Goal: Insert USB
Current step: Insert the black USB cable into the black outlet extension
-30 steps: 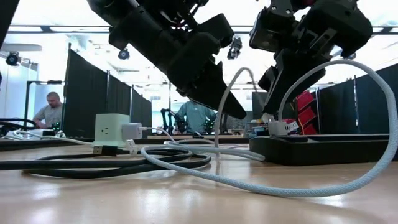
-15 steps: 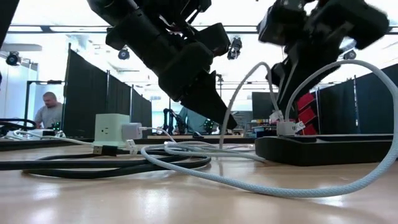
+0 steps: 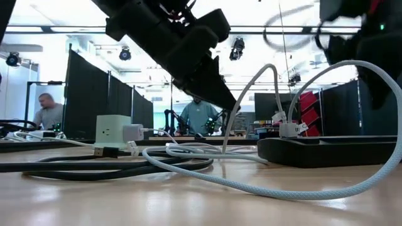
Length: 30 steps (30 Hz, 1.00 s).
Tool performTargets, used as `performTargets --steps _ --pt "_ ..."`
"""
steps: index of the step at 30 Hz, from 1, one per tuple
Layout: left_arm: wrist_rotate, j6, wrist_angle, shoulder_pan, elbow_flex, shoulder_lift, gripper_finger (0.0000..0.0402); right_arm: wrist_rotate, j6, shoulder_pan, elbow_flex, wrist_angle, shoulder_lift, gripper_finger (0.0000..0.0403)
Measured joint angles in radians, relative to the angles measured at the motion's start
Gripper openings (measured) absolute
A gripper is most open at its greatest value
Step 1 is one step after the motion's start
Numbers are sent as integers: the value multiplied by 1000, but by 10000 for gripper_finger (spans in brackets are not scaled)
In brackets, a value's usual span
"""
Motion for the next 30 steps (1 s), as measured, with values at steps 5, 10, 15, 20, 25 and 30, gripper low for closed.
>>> performTargets --steps 5,10,15,20,25,30 --pt "1 1 2 0 0 -34 103 -63 94 -104 -119 133 4 126" --pt "3 -29 -25 -7 0 -81 104 12 91 -169 -145 176 32 137" --pt "3 -36 -81 -22 0 -131 104 11 73 -188 -156 209 83 165" --pt "3 -60 -179 -40 0 -164 105 -5 71 -188 -166 303 159 182" --pt "3 -85 -233 -69 0 -187 105 5 46 -187 -157 315 255 154" --pt "-21 -114 -237 -100 0 -212 105 -2 -3 -186 -137 323 291 29"
